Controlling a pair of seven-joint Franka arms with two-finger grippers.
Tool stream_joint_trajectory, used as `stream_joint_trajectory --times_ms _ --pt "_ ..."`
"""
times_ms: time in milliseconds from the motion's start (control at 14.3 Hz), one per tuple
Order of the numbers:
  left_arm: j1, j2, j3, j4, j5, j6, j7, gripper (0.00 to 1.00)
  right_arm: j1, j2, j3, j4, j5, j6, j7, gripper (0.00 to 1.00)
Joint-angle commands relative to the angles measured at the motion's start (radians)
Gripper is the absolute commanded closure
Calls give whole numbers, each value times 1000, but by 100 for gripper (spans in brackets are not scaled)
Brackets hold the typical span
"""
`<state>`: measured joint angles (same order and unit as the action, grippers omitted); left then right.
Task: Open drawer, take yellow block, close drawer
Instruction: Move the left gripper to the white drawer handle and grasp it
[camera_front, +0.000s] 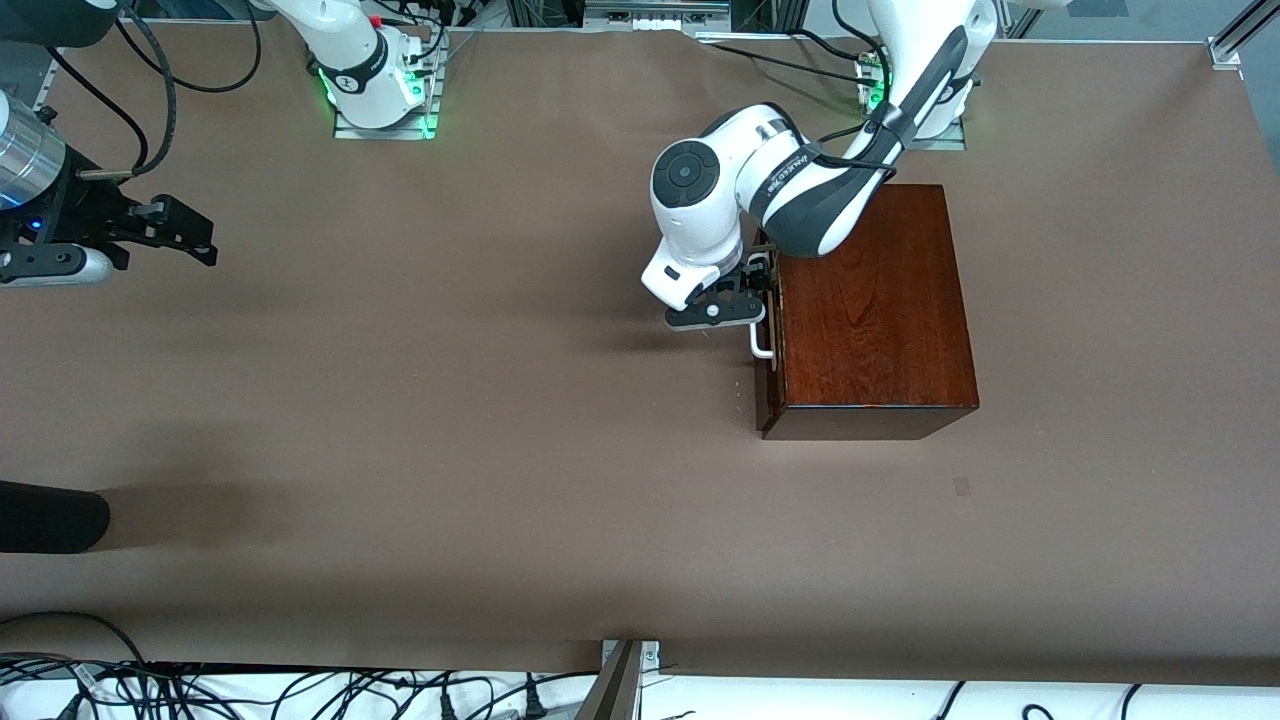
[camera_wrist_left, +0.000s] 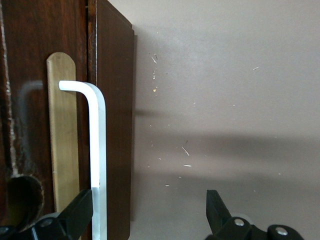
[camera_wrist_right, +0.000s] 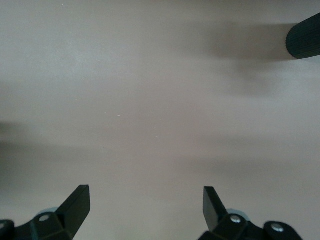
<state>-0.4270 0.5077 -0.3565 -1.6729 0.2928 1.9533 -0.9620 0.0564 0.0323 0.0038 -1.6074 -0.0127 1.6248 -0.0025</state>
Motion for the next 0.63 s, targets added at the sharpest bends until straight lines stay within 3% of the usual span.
stream_joint_trajectory --times_ms 0,559 --pt "2 -11 5 -34 55 24 -3 0 2 -17 1 -17 11 12 12 0" --pt "2 5 11 -37 55 38 -18 0 2 -15 1 -20 11 12 12 0"
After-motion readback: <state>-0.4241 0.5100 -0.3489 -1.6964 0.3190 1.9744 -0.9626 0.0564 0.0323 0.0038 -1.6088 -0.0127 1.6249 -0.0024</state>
